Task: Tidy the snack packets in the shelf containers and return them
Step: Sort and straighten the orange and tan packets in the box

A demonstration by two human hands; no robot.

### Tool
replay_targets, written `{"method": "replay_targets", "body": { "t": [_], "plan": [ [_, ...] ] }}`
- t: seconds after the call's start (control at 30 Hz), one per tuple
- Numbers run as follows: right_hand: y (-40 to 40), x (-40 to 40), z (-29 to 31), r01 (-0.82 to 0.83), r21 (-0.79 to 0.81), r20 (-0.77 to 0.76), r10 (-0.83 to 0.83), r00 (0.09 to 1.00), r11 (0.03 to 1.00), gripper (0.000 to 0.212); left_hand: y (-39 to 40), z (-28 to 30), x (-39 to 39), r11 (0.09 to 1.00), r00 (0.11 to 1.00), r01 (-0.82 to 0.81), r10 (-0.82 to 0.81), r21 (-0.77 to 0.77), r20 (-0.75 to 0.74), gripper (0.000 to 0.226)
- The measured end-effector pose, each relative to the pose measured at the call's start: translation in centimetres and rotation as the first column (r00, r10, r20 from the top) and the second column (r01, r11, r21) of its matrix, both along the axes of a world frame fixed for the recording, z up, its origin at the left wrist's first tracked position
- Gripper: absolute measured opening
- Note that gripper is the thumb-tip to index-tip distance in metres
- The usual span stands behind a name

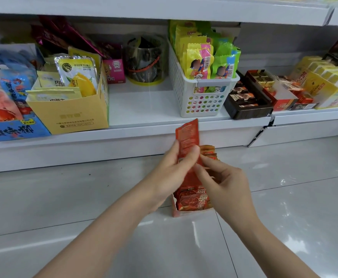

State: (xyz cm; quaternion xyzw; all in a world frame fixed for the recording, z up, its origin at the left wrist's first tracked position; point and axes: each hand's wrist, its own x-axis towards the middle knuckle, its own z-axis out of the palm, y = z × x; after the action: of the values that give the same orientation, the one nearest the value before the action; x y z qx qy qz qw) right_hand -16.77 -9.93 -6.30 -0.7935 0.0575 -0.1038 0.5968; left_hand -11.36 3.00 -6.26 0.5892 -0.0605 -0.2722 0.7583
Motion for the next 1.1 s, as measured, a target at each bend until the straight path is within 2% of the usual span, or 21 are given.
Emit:
{"method": "replay_targets", "body": {
  "t": [0.07,0.13,0.2,0.27,0.33,0.37,0.43,0.5,0.57,0.6,0.67,0.7,0.77,0.83,0.9,0.97,1.03,1.1],
  "plan": [
    [0.2,0.0,0.3,-0.142,-0.102,0.007,0.143,0.990,0.985,0.017,-0.1,0.3,-0.2,0.994,0.991,-0.012,-0.002,-0.104,-0.132,0.034],
    [-0.1,-0.2,0.5,-0.254,-0.059,-0.061,0.250,0.966,0.965,0.020,0.6,0.2,0.6,0.978,0.955,-0.130,0.079,-0.162,-0.287,0.026],
    [-1.0,0.0,0.8,-0.148,0.022,-0.095,0.150,0.984,0.989,0.020,1.9,0.1,1.4,0.959,0.926,-0.196,0.112,-0.205,-0.361,0.028],
    [-2.5,0.5,1.2,0.073,0.012,-0.065,-0.072,0.995,0.997,0.017,3.1,0.0,1.7,0.954,0.933,-0.175,0.081,-0.245,-0.351,0.027],
    [-3.9,1.2,1.9,0.144,0.014,-0.026,-0.144,0.989,0.989,0.012,3.9,-0.2,1.9,0.968,0.952,-0.105,0.031,-0.228,-0.306,0.025],
    [-4.2,1.7,2.2,0.118,0.004,-0.024,-0.118,0.993,0.993,0.023,4.1,-0.2,1.9,0.982,0.965,-0.055,0.006,-0.181,-0.262,0.024],
    [-4.5,2.5,2.6,0.006,-0.020,-0.059,-0.007,0.998,1.000,0.061,3.9,-0.2,1.9,0.999,0.995,0.032,-0.033,-0.016,-0.095,0.021],
    [-4.1,3.1,2.7,-0.119,-0.012,-0.103,0.117,0.988,0.993,0.075,3.3,0.0,2.1,0.985,0.991,-0.009,-0.015,0.175,0.132,0.014],
    [-3.8,3.4,2.5,-0.138,0.015,-0.113,0.139,0.984,0.990,0.065,2.7,0.5,2.6,0.946,0.948,-0.200,0.121,0.255,0.294,0.009],
    [-3.8,3.5,2.5,-0.117,0.011,-0.121,0.118,0.986,0.993,0.058,2.5,0.6,2.9,0.925,0.918,-0.305,0.224,0.225,0.326,0.012],
    [-3.7,3.7,2.1,-0.131,-0.092,-0.139,0.117,0.983,0.987,0.043,1.9,0.8,3.4,0.891,0.870,-0.429,0.361,0.151,0.336,0.023],
    [-3.5,3.7,2.0,-0.158,-0.166,-0.128,0.138,0.982,0.973,0.035,1.5,0.8,3.5,0.885,0.856,-0.441,0.364,0.151,0.366,0.027],
    [-3.3,3.9,1.8,-0.182,-0.232,-0.080,0.168,0.983,0.956,0.023,0.4,0.9,3.4,0.895,0.853,-0.394,0.271,0.208,0.446,0.028],
    [-3.5,4.2,1.7,-0.143,-0.217,-0.034,0.139,0.990,0.966,0.016,-0.6,0.9,3.5,0.914,0.860,-0.345,0.216,0.215,0.462,0.024],
    [-4.7,4.5,1.3,-0.023,-0.252,-0.003,0.023,1.000,0.967,0.016,-0.7,0.5,3.8,0.915,0.863,-0.366,0.265,0.171,0.430,0.021],
    [-6.4,4.6,0.7,0.120,-0.283,0.008,-0.123,0.992,0.952,0.021,0.1,-0.5,3.8,0.876,0.862,-0.391,0.241,0.283,0.446,0.012],
    [-7.8,4.4,0.0,0.212,-0.335,0.014,-0.220,0.975,0.918,0.024,1.2,-2.0,3.1,0.823,0.885,-0.284,0.027,0.491,0.466,0.013],
    [-8.5,4.3,-0.8,0.232,-0.323,0.009,-0.243,0.970,0.918,0.025,2.0,-3.9,1.8,0.740,0.855,-0.154,-0.233,0.655,0.464,0.022]
  ]
}}
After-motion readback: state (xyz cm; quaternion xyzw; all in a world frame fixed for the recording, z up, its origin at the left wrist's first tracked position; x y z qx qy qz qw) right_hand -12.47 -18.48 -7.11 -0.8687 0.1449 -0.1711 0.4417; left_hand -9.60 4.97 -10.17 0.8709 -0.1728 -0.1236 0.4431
